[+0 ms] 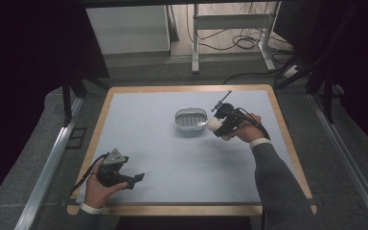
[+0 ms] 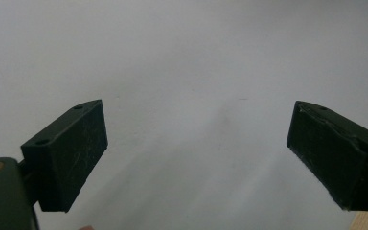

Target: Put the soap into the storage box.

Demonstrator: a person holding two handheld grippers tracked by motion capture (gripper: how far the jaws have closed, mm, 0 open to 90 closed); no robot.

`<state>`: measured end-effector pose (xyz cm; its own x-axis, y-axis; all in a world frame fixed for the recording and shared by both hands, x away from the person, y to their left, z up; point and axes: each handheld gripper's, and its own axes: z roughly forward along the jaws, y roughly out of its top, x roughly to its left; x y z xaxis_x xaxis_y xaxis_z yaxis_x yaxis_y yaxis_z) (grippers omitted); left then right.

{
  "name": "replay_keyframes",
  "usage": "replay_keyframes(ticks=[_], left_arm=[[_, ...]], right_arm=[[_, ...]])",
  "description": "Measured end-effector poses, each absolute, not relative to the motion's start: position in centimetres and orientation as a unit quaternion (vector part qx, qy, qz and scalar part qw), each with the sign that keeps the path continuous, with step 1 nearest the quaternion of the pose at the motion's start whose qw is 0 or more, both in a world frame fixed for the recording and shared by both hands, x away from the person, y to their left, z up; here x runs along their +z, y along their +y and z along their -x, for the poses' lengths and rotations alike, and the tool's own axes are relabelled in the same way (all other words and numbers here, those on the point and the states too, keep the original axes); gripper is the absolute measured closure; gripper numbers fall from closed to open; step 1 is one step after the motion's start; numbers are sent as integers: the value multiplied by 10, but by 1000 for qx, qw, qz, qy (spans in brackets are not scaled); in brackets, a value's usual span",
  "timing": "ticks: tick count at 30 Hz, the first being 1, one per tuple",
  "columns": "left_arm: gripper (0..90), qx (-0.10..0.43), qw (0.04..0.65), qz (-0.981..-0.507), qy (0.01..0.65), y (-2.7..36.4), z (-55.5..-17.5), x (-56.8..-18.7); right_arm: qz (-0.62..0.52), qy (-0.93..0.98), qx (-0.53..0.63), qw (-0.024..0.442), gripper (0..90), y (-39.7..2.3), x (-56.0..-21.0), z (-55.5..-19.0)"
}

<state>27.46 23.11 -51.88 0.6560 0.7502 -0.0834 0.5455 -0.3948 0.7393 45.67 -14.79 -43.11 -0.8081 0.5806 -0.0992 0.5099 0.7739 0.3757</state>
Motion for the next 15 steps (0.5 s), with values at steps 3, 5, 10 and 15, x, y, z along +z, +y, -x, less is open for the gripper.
replay_keyframes(ticks=[3, 5, 10, 15], left_arm=[[72, 133, 385, -824, 393, 231, -275, -519], [72, 133, 386, -824, 393, 231, -275, -519], [72, 133, 385, -824, 393, 231, -275, -519], [72, 133, 385, -825, 393, 231, -275, -519]], right_arm=[[-292, 936, 168, 106, 497, -148, -430, -458], [-292, 935, 175, 103, 497, -147, -428, -462], [-291, 935, 171, 106, 497, -145, -425, -467], [-288, 936, 168, 109, 497, -141, -424, -473]])
